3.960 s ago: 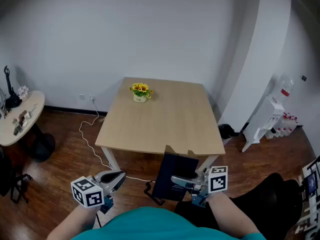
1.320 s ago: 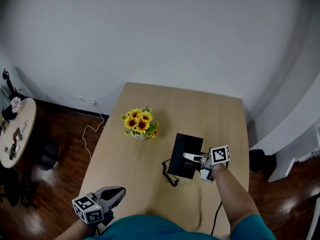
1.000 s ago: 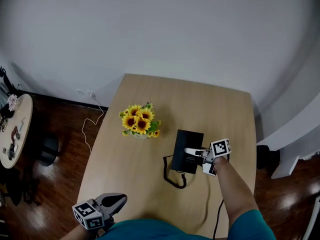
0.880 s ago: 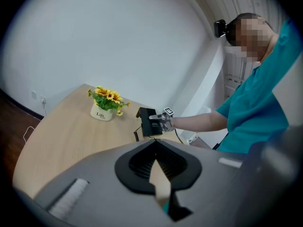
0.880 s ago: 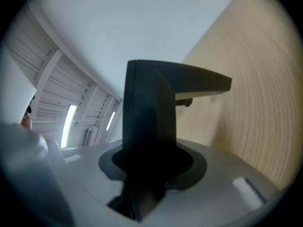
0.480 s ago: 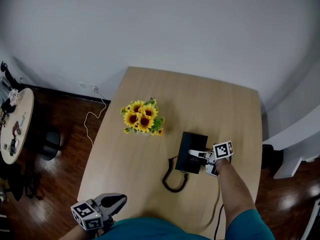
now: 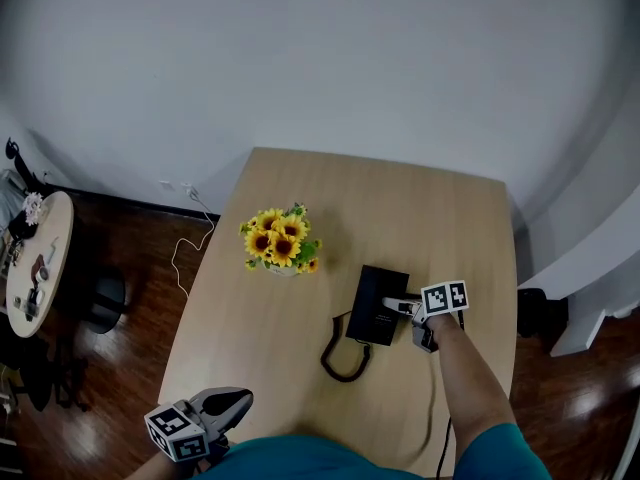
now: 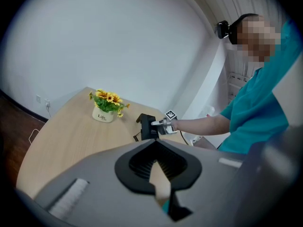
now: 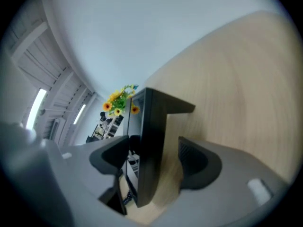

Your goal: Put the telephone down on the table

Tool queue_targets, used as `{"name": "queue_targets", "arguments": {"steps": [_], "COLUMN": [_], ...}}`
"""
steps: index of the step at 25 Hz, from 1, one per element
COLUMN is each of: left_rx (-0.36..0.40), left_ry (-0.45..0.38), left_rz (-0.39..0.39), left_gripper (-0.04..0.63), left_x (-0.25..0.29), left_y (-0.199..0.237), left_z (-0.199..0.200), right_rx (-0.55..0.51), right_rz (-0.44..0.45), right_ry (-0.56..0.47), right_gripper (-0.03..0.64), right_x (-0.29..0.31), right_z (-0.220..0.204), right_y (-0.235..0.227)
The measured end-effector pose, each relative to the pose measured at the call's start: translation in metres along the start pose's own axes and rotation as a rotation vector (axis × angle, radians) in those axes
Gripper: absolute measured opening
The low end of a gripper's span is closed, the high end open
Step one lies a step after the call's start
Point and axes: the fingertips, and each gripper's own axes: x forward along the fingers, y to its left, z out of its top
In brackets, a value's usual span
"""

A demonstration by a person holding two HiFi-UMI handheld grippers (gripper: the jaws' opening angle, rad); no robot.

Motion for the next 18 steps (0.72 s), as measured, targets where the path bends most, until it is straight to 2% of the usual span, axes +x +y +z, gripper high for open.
{"name": "queue_targets", "arguments": {"steps": [2, 3, 8, 10, 14, 18], "left_rx": [0.003, 0.009, 0.02, 0.048, 0.086, 0.142], "left_ry": [-0.025, -0.03, -0.091, -0.098, -0.138, -0.157], "left_rz": [-0.006, -0.006, -0.024, -0.027, -0.069, -0.119], "left_gripper": [0.005, 0.005, 0.005, 0.005, 0.005, 0.005], "left_x": [-0.004, -0.007, -0.027, -0.037, -0.064, -0.108], "left_y": [-0.006, -0.008, -0.014, -0.014, -0.02, -0.021], "left_z": [0.004, 0.004, 0.014, 0.017, 0.019, 0.004], "right_rx": [0.002, -0.002, -0.081, -0.121, -0.222, -0.313], "right_rz": [-0.034, -0.016, 0.178, 0.223, 0.297, 0.345], "right_ry": [-0.087, -0.133, -0.298, -0.337, -0.377, -0.427], "right_gripper": [0.325, 0.324, 0.299, 0.252, 0.099, 0.004], "right_x": [-0.023, -0.036, -0.087, -0.099, -0.107, -0.1], "right_z": [0.009, 0.012, -0.005, -0.022, -0.059, -0.1], "right_y": [-0.001, 0.006, 0.087, 0.119, 0.196, 0.278]}}
